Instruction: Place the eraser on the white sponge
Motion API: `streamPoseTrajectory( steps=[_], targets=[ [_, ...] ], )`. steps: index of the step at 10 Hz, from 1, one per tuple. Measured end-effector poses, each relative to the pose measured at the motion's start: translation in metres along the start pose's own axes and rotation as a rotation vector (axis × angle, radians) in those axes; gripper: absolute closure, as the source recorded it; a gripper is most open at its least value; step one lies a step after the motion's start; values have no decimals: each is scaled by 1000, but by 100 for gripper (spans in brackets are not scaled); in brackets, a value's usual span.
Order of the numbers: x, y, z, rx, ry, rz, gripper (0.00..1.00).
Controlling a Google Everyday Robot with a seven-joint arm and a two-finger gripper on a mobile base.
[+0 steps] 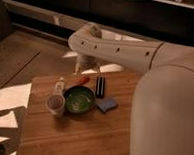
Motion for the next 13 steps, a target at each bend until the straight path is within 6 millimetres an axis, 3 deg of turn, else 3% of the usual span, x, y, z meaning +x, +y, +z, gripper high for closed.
streamPoseTrajectory(
  steps=[5,7,10,13],
  targets=[
    [7,10,8,34,-6,-28,35],
    [4,-4,27,57,-4,-26,35],
    [-28,-23,56,31,-78,-60,35],
    [-40,-45,89,-38,-108,-36,35]
  ],
)
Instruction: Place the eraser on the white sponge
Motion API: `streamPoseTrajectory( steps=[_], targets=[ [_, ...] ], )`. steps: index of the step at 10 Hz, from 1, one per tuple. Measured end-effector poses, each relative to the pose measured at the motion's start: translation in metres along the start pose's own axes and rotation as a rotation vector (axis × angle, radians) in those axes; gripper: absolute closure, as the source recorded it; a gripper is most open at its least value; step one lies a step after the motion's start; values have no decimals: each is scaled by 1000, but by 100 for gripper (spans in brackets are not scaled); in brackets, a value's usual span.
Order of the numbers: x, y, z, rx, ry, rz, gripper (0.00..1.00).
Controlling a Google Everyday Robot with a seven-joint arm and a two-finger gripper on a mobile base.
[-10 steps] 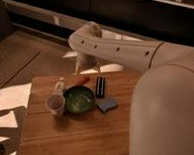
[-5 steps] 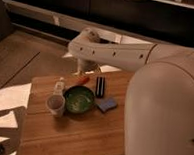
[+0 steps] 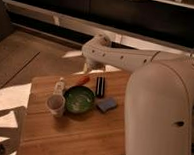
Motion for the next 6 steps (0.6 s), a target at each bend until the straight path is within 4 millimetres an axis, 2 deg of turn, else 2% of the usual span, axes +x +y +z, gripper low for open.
streamPoseTrajectory(
  steps=[2,3,4,6],
  targets=[
    [9,-13,17,-31,8,38,35],
    [24,-28,28,-35,32,72,35],
    [23,-32,27,-28,29,75,35],
    [23,-24,27,-38,31,74,35]
  ],
)
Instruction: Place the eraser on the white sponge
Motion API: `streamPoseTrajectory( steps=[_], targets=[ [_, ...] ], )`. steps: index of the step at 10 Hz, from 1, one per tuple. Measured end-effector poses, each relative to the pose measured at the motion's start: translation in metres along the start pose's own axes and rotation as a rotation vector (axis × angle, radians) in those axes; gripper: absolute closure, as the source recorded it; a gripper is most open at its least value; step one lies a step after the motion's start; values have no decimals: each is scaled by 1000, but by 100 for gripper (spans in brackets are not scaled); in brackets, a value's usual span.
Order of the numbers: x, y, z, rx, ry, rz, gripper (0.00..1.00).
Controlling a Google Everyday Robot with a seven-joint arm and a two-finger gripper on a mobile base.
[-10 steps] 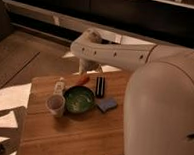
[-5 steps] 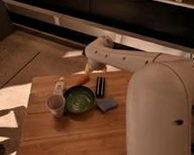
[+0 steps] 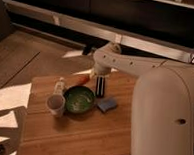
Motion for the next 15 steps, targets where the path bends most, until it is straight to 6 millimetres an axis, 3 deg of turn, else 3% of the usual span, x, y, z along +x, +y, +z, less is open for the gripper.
streamPoseTrajectory(
  steps=[3,5,10,15],
  targets=[
    [1,-5,1,8,3,6,35],
    [4,-14,17,17,34,21,35],
    [-2,-8,66,13,112,-59,35],
    [10,-27,125,35,232,-27,35]
  ],
)
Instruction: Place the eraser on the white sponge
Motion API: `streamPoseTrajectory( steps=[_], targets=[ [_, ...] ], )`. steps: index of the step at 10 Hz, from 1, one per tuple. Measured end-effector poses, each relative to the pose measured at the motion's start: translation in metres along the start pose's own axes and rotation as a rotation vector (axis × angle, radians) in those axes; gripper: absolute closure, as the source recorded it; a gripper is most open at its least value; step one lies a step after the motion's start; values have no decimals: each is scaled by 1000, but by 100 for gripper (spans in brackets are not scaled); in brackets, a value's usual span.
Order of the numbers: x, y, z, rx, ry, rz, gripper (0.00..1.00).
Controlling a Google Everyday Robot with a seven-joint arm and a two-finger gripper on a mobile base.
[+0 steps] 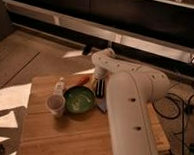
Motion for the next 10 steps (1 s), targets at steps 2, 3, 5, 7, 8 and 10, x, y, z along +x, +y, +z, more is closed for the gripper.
streamPoseTrajectory(
  steps=[2,3,5,7,8,10],
  targets=[
    [-4,-7,15,11,18,30,43],
    [-11,-8,14,15,6,47,53],
    [-23,-11,9,33,-21,56,71],
    [-29,-11,-1,50,-41,54,91],
    [-30,-13,-7,63,-49,57,99],
    [-26,-19,-23,86,-63,69,100]
  ],
)
